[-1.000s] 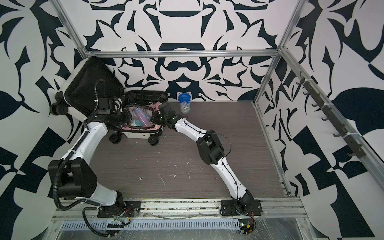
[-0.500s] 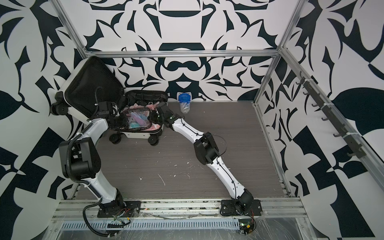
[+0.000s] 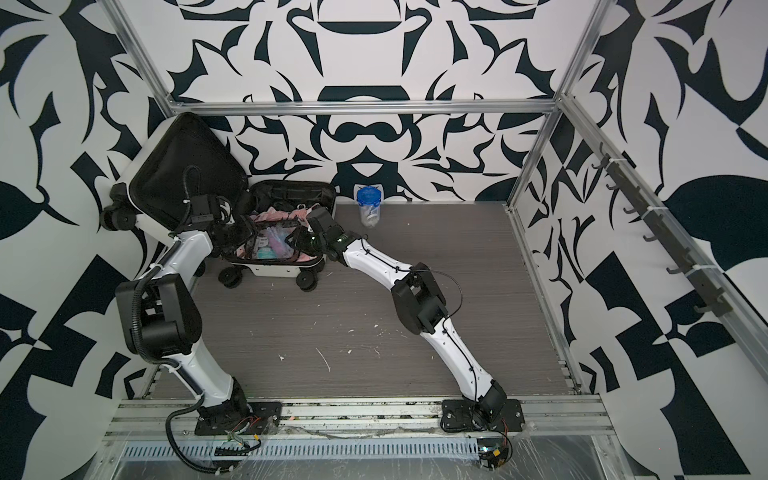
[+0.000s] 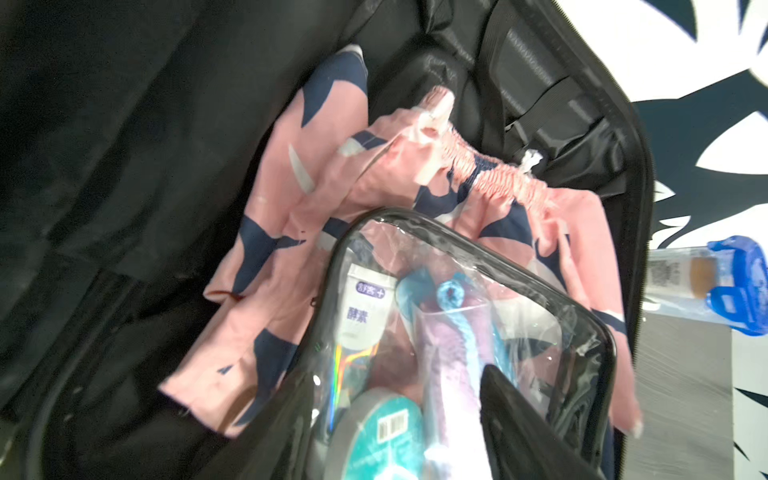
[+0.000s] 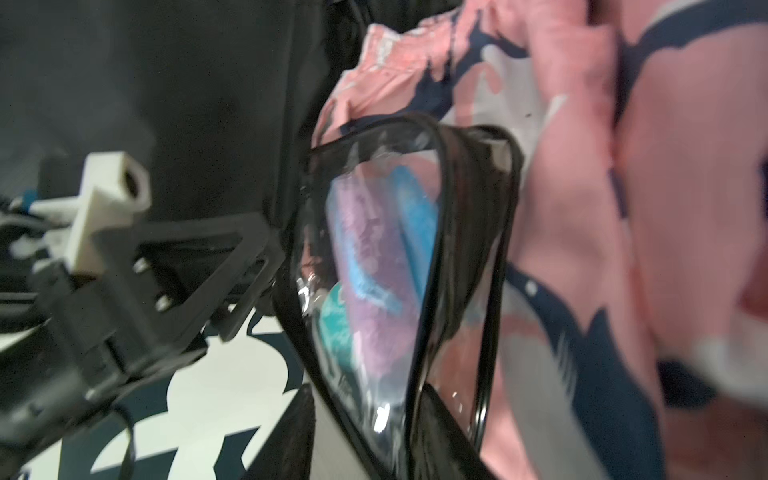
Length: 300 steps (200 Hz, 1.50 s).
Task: Pack the luggage
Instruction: 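Lower the clear pouch with both grippers onto the shorts in the suitcase, then release the pouch and move the right gripper toward the blue-capped container, then reach the left gripper to the blue-capped container while the right gripper draws back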
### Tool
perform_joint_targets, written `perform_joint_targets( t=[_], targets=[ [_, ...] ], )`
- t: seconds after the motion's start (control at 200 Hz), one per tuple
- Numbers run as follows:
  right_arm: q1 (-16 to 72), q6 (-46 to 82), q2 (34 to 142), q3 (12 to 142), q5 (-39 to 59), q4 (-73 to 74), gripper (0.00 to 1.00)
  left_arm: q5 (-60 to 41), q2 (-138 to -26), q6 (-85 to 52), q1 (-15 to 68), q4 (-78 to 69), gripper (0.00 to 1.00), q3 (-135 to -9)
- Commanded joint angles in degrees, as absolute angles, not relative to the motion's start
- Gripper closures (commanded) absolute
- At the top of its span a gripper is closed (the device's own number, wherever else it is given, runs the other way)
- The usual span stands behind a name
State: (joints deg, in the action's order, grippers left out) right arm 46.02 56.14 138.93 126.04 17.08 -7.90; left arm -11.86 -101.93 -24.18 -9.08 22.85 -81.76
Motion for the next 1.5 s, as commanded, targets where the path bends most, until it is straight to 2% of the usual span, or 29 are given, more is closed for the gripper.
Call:
perform_joint_targets(
  t=[0.0,0.02,0.045,0.065,0.24,0.555,0.795,0.96,1.285,1.315,1.325,1.34,1.35,1.495],
  targets=[
    [46.31,51.22,130.86,124.13,15.14,-6.12,0.53,-13.60,-97.70,-25.74,-8.66,23.77,0.34,-82.32],
    [46.32,50.80,130.28,123.95,14.82,-6.66,0.52,-13.86,-97.33,-25.83,-8.31,23.61,0.34,-82.07],
    [46.19,49.80,129.46,123.73,14.01,-7.97,0.42,-14.02,-96.63,-25.85,-7.80,23.47,0.34,-81.80],
    [46.15,49.23,129.00,123.74,13.55,-8.90,0.40,-14.05,-96.25,-25.86,-7.35,23.47,0.34,-81.60],
    [44.87,46.02,124.13,120.67,11.10,-14.12,0.43,-17.37,-93.59,-28.01,-3.27,19.21,0.36,-77.05],
    [42.68,38.74,103.28,96.72,2.53,-15.53,0.46,-19.31,-102.57,-28.78,-1.49,17.67,0.39,-80.26],
    [35.93,38.69,86.94,78.43,0.49,-13.50,0.41,-19.35,-108.93,-28.45,-1.44,16.93,0.40,-80.77],
    [30.96,38.27,81.87,73.64,1.56,-14.51,0.36,-19.44,-108.89,-28.26,-1.45,17.26,0.40,-81.66],
    [28.03,33.39,81.37,75.99,0.76,-19.19,0.28,-22.35,-97.04,-24.22,0.28,14.82,0.27,-82.12],
    [27.88,33.08,81.55,76.24,0.68,-19.62,0.28,-22.55,-95.55,-23.55,0.98,13.54,0.23,-81.45],
    [27.87,33.06,81.60,76.28,0.63,-19.78,0.28,-22.56,-94.95,-23.44,1.10,13.21,0.18,-81.23],
    [27.80,32.93,81.67,76.24,0.54,-19.96,0.28,-22.58,-94.16,-23.00,1.48,12.52,0.03,-80.91],
    [27.78,32.84,81.68,76.28,0.46,-20.02,0.28,-22.65,-93.72,-22.85,1.67,12.03,0.00,-80.74],
    [27.42,31.97,81.25,75.69,-0.30,-21.70,0.28,-25.30,-89.16,-22.09,3.94,5.38,0.01,-78.44]
  ],
)
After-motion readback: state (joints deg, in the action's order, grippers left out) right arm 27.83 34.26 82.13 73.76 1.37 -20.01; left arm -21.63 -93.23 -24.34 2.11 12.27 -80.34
